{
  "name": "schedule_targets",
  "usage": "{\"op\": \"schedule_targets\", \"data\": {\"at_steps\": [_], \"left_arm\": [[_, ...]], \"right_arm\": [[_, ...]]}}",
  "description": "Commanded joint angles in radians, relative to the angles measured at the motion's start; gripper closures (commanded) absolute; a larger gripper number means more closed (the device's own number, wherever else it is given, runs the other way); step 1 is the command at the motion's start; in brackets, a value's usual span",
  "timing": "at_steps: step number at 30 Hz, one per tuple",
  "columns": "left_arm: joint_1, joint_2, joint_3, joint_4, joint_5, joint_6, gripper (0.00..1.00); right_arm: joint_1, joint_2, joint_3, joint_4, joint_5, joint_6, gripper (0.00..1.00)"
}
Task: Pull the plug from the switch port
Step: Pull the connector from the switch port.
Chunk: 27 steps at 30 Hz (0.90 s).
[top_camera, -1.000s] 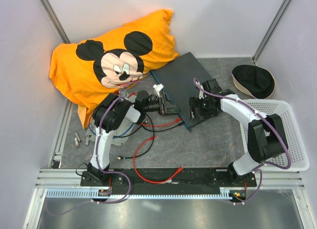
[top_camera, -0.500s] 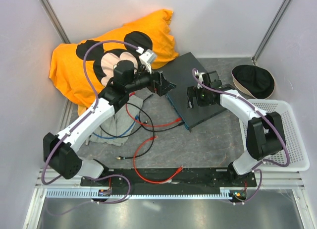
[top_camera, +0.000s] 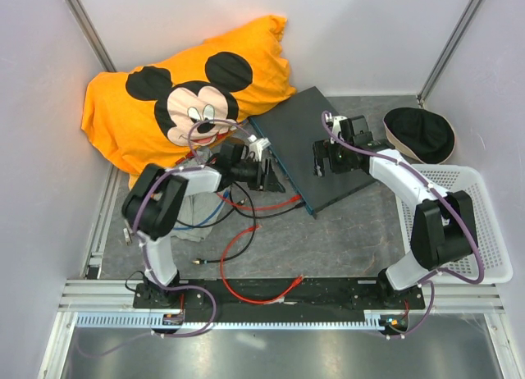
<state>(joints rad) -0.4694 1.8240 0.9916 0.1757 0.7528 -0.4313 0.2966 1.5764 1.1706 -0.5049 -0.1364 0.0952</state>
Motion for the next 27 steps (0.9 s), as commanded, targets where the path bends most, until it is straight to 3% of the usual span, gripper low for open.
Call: {"op": "schedule_targets", "data": {"at_steps": [1, 10, 19, 23, 27], "left_arm": [[-0.017, 0.162, 0.117, 0.168, 0.187, -0.070, 0.39], [-0.069, 0.294, 0.053, 0.471, 0.128, -0.224, 0.40], [-0.123, 0.366, 0.047, 0.583, -0.027, -0.285, 0.50], [-0.117, 0.408, 0.013, 0.723, -0.029, -0.383, 0.56], [-0.138, 0.434, 0.004, 0.778, 0.014, -0.370, 0.59]], "right_arm": [[-0.004, -0.012, 0.009, 0.006, 0.004, -0.043, 0.02], [-0.028, 0.016, -0.045, -0.007, -0.020, -0.002, 0.02], [-0.031, 0.086, -0.008, -0.035, 0.017, -0.037, 0.02], [-0.034, 0.106, 0.020, -0.058, 0.021, -0.045, 0.02], [-0.031, 0.115, -0.002, -0.050, 0.011, -0.034, 0.02]]}}
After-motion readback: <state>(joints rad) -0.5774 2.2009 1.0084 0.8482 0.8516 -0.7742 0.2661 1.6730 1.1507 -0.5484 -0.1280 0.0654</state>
